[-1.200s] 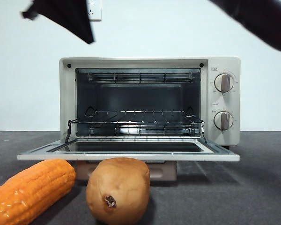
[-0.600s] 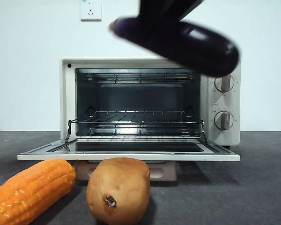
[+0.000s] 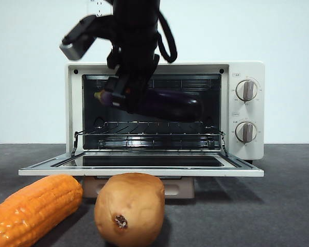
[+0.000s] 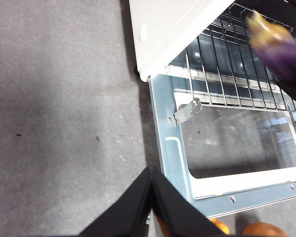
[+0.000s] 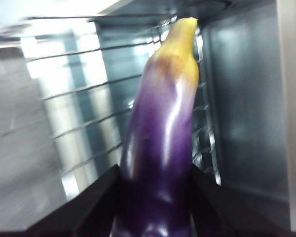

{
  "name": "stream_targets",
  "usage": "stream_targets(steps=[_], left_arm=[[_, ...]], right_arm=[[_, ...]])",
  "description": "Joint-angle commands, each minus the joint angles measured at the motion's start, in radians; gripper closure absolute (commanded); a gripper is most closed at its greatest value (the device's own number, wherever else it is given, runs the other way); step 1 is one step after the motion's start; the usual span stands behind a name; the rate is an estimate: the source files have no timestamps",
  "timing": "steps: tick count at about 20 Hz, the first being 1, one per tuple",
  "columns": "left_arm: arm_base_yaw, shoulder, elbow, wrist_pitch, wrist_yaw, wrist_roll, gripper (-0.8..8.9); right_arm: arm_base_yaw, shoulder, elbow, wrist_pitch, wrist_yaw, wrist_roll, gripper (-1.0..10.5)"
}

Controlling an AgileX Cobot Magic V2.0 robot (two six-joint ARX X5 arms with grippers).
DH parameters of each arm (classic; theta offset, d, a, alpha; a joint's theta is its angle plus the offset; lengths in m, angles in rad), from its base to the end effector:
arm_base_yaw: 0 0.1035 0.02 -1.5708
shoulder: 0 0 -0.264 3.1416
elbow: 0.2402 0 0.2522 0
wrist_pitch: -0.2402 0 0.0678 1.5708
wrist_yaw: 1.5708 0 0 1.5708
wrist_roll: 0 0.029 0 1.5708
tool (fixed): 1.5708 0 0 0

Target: Take the eggplant from the table,put the eggplant in the oven

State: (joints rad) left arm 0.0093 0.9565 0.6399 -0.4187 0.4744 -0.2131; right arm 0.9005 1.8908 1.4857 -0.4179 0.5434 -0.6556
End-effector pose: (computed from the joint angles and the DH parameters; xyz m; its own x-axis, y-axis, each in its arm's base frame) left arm 0.1888 -0.0115 0.2372 0.6639 -0.4507 -0.5967 0.1812 0.8712 -0.4563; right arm 0.2694 0.3157 0.2448 0.7668 0.1349 -0.6276 -0.6362 0.2896 -0.7151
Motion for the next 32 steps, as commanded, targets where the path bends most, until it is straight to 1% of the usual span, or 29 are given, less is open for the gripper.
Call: stream_targets(steps=[1,3,5,6,8,10,12,14,15,21,24,26,27,28,30,31,32], left_arm=[[0.002,0.011,0.006,0.010,0.006,-0.005,8.10],[0.002,0.011,0.006,0.010,0.006,-0.005,8.10],[0.002,0.011,0.006,0.011,0.006,-0.005,8.10],[0.002,0.012,0.006,0.015,0.006,-0.005,8.10],[0.002,0.013,0.006,0.018,0.006,-0.005,8.10],[0.002,0.019,0.006,0.024,0.006,-0.005,8.10],[0.002,0.037,0.006,0.031,0.005,-0.005,8.10],[0.002,0.064,0.006,0.049,0.006,-0.005,8.10],[0.002,0.083,0.006,0.057,0.006,-0.005,8.10],[0.002,0.224,0.006,0.106,0.006,-0.005,8.10],[0.002,0.305,0.006,0.113,0.010,-0.005,8.10],[0.002,0.359,0.006,0.143,0.075,-0.006,8.10],[0.002,0.388,0.006,0.158,0.112,-0.008,8.10],[0.002,0.413,0.006,0.159,0.131,-0.009,8.10],[0.002,0.462,0.006,0.158,0.136,-0.008,8.10],[0.002,0.482,0.006,0.158,0.136,-0.008,8.10],[0.000,0.496,0.006,0.159,0.140,-0.009,8.10]], right_arm=[[-0.014,0.054,0.026,0.058,0.012,-0.058,7.9],[-0.031,0.079,0.026,0.097,0.016,-0.079,7.9],[-0.041,0.092,0.026,0.121,0.016,-0.079,7.7],[-0.044,0.093,0.026,0.127,0.018,-0.077,7.4],[-0.045,0.093,0.026,0.135,0.020,-0.043,6.5],[-0.045,0.093,0.026,0.138,0.032,-0.030,6.1],[-0.045,0.093,0.026,0.137,0.037,-0.028,6.1],[-0.029,0.093,0.026,0.137,0.079,-0.029,6.1],[-0.019,0.090,0.026,0.137,0.087,-0.028,6.1],[0.028,0.082,0.026,0.133,0.093,-0.023,6.1],[0.061,0.056,0.027,0.102,0.095,0.018,6.1],[0.092,0.003,0.027,0.047,0.091,0.056,6.1],[0.114,-0.032,0.027,0.012,0.085,0.079,6.3],[0.131,-0.079,0.027,-0.027,0.085,0.105,6.8],[0.172,-0.185,0.027,-0.095,0.085,0.149,8.1],[0.190,-0.252,0.027,-0.124,0.085,0.159,8.9],[0.204,-0.306,0.027,-0.140,0.085,0.166,9.3]])
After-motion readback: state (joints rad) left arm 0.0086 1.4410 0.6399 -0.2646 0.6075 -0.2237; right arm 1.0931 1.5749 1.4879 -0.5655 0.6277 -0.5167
